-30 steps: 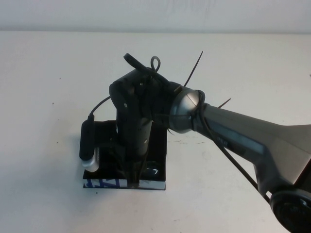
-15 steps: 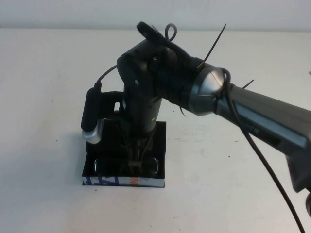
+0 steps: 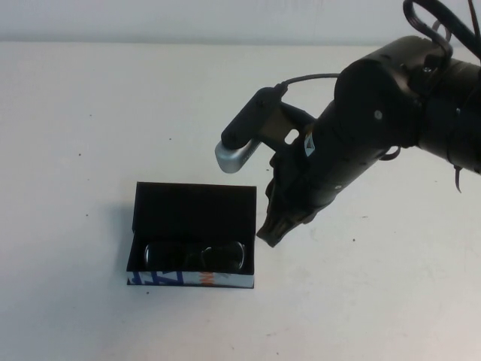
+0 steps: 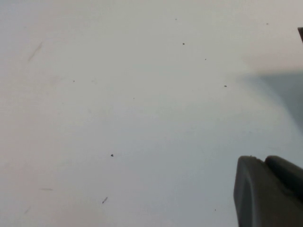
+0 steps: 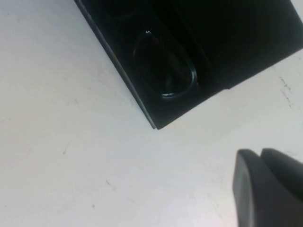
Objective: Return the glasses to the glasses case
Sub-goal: Close the glasses case
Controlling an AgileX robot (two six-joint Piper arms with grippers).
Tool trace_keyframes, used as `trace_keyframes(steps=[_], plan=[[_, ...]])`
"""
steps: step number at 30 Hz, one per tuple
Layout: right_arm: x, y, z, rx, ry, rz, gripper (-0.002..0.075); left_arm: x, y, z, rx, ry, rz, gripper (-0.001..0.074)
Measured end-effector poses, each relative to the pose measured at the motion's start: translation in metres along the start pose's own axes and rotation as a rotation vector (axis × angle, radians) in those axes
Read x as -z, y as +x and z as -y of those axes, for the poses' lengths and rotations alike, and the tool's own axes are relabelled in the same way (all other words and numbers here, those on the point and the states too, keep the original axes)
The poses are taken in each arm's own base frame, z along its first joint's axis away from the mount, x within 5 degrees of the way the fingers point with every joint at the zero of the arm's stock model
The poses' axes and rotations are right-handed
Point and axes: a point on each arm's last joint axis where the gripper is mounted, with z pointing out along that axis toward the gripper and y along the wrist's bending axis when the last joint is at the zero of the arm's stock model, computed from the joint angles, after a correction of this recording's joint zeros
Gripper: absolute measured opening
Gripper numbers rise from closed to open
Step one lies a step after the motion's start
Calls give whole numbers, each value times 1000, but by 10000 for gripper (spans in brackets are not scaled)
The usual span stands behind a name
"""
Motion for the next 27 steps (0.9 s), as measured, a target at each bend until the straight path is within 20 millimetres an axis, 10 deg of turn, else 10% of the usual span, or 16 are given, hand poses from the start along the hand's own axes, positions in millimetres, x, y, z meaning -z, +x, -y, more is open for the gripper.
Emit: trace_keyframes(steps=[20,27], plan=[[-1,-7,1,-53,-12,104,-11,0,-3,1,5,6,35,0],[-1,-8,-1,-66,-28,111,-11,2,-17,4,296,76,184,0]])
